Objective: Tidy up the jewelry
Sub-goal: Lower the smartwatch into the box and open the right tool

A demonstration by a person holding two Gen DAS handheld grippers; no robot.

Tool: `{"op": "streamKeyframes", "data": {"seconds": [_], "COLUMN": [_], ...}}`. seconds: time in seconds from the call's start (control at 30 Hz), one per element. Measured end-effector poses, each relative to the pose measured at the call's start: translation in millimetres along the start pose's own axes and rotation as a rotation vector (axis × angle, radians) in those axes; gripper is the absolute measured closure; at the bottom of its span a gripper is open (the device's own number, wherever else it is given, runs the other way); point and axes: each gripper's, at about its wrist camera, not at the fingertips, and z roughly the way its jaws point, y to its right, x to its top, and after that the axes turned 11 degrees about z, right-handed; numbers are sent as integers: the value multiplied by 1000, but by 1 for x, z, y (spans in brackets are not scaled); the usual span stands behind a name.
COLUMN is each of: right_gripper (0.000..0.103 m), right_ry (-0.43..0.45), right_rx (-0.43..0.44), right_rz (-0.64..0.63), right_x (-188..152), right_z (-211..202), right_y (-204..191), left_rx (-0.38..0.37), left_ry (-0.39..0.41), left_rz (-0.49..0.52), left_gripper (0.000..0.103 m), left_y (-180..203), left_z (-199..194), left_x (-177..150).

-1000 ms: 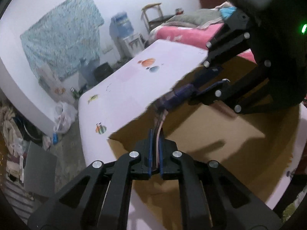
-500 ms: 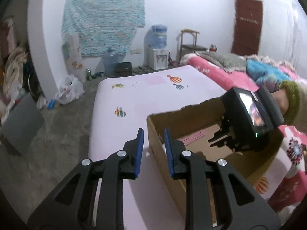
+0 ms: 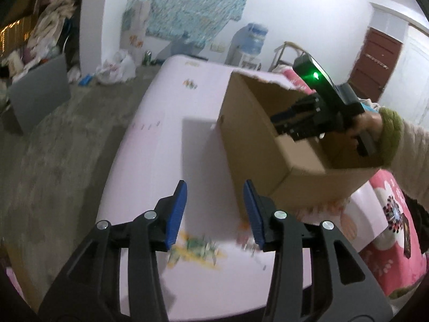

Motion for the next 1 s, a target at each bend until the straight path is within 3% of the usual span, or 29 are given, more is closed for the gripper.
{"op": "streamKeyframes", "data": {"seconds": [0.2, 0.4, 0.53, 0.77, 1.0], "right_gripper": [51, 48, 57, 55, 59], "right_ry": [8, 15, 21, 67, 10], "right_rx": [64, 95, 85, 85, 97], "right_rz": [-11, 28, 101, 74, 112], "right_x": [15, 17, 12, 5, 13], "right_z": [17, 24, 21, 22, 29], "right_y": [-5, 1, 16, 8, 22], "left_rx": [13, 30, 24, 3, -17], "left_ry": [-38, -16, -2, 4, 0], "left_rz": [-71, -91, -91, -69, -59], "left_gripper": [61, 60, 58, 53, 48], "left_y": [-16, -25, -26, -21, -12], "left_z": [-8, -16, -14, -9, -3], "left_x": [-31, -31, -28, -26, -24]}}
